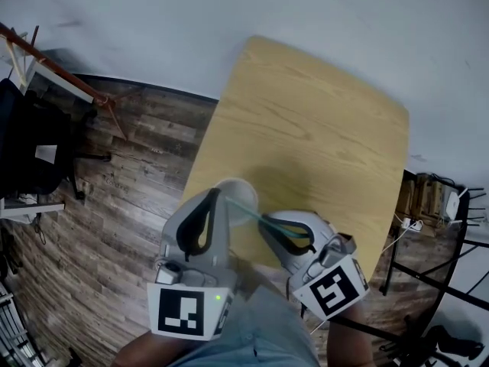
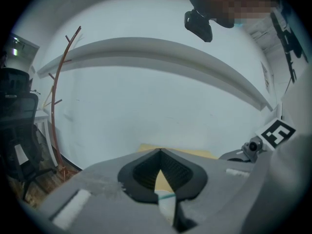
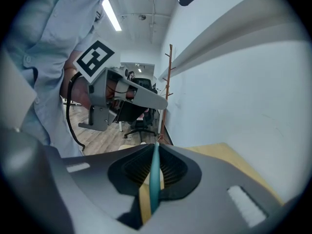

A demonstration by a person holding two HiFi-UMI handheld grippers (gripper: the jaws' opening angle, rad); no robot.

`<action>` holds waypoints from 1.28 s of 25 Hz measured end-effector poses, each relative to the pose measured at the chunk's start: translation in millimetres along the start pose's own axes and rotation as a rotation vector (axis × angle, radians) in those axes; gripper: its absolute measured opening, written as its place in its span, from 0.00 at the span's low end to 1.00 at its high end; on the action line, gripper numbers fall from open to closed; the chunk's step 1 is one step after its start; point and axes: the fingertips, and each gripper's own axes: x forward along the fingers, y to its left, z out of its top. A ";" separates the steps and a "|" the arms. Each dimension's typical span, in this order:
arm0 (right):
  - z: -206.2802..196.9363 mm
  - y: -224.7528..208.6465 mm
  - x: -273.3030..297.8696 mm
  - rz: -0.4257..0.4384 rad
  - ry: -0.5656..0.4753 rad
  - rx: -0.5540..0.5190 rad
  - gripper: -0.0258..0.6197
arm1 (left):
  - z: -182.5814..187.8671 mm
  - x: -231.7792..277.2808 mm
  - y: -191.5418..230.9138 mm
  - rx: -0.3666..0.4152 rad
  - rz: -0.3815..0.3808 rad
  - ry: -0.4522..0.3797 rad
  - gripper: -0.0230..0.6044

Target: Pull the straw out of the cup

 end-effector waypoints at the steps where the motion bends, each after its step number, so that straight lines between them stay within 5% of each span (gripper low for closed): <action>1: 3.7 0.9 -3.3 -0.009 -0.007 -0.006 0.10 | 5.0 -3.1 -1.0 0.013 -0.002 -0.016 0.07; 23: 136.9 3.8 -130.7 -0.356 -0.377 -0.067 0.10 | 112.6 -87.8 -65.6 0.137 -0.077 -0.374 0.07; 32: 141.0 0.1 -144.5 -0.413 -0.369 -0.002 0.10 | 121.2 -90.2 -81.6 0.175 -0.104 -0.399 0.07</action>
